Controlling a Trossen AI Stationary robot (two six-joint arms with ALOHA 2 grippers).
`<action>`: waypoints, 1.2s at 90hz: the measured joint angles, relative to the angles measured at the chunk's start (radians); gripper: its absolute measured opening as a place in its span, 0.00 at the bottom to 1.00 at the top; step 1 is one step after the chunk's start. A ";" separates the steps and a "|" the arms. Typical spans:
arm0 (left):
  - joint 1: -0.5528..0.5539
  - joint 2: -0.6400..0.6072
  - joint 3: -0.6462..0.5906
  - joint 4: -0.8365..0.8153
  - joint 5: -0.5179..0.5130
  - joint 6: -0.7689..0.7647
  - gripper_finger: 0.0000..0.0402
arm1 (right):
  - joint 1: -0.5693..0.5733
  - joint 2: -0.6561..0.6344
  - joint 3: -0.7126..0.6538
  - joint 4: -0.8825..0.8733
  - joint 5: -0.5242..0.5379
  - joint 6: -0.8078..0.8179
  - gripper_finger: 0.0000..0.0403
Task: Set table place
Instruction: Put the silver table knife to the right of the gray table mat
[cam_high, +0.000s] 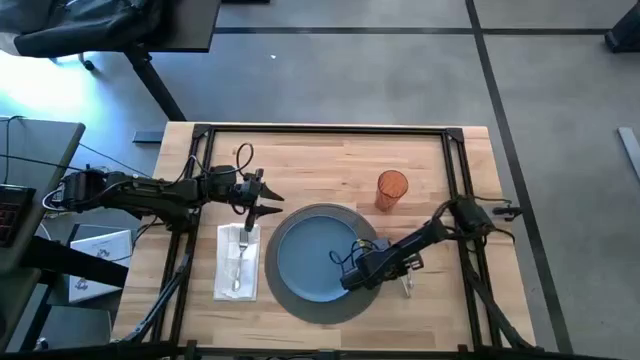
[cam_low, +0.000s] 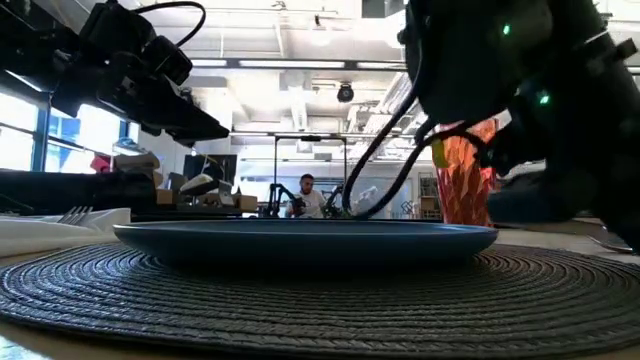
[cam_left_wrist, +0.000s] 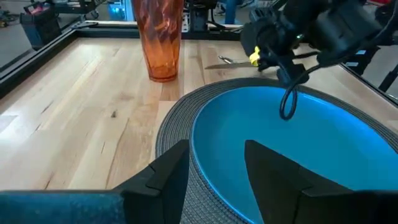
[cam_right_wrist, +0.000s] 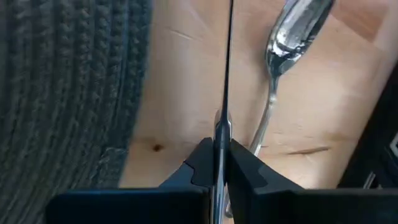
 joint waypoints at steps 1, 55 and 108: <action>0.000 0.000 0.000 0.000 0.000 0.000 0.36 | -0.001 0.002 0.001 0.001 0.000 0.000 0.02; 0.000 0.000 0.000 -0.001 0.000 0.000 0.35 | -0.004 0.029 0.040 -0.012 0.005 0.002 0.18; 0.000 0.000 0.000 -0.002 0.001 0.000 0.35 | -0.003 -0.140 0.097 -0.069 0.239 -0.038 0.19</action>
